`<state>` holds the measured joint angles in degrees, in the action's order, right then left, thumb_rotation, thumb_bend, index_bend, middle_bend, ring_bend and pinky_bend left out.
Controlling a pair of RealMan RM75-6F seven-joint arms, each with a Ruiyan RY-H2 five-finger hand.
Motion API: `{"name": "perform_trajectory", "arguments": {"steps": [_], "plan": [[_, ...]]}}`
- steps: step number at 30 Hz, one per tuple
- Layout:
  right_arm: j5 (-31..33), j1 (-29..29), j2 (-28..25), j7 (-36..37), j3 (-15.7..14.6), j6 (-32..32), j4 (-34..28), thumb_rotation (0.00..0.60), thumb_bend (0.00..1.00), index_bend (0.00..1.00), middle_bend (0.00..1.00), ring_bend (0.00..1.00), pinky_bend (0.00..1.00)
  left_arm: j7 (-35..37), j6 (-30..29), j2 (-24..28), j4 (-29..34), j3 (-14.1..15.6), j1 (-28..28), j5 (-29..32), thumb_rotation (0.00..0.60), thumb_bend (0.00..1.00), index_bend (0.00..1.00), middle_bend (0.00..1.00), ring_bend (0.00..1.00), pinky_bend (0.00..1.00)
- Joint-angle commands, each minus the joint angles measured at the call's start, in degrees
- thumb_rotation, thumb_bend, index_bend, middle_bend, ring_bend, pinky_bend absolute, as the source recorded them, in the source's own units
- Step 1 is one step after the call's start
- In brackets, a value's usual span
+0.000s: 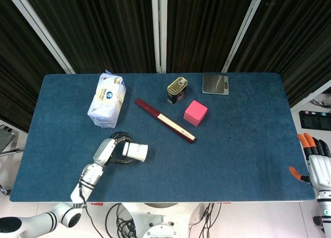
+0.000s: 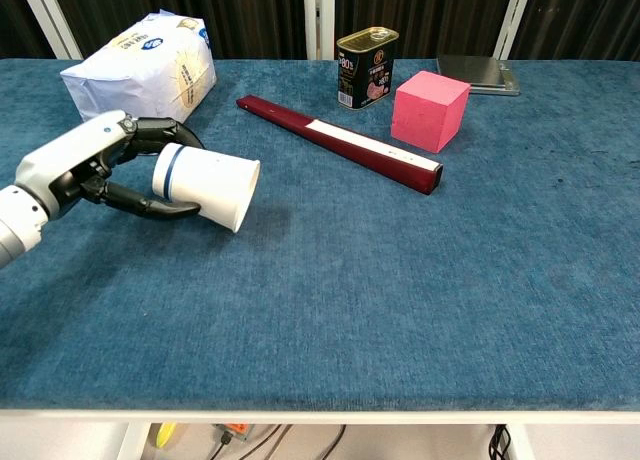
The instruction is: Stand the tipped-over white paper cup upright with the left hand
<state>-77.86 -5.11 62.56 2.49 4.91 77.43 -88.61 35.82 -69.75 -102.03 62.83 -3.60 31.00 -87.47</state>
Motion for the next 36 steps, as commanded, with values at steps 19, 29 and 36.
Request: {"name": "perform_trajectory", "arguments": {"steps": [19,29,36], "plan": [[0.22,-0.06,0.39,-0.29,-0.09,-0.30,0.46,0.600,0.18,0.00,0.00,0.00,0.00,-18.54,-0.95,6.47,4.70,4.34,2.04,-7.77,0.600,0.22,0.13,0.19,0.00,0.04],[-0.20,-0.60,1.31,-0.98,-0.37,-1.01,0.77,0.600,0.18,0.00,0.00,0.00,0.00,-51.13,12.26,11.45,22.16,0.21,6.17,2.63,0.600,0.17,0.01,0.09,0.00,0.00],[0.10,-0.42,1.02,-0.45,-0.14,-0.70,0.88,0.600,0.18,0.00,0.00,0.00,0.00,-66.21,14.03,10.19,24.75,-2.01,8.25,8.42,0.600,0.17,0.04,0.14,0.00,0.00]]}}
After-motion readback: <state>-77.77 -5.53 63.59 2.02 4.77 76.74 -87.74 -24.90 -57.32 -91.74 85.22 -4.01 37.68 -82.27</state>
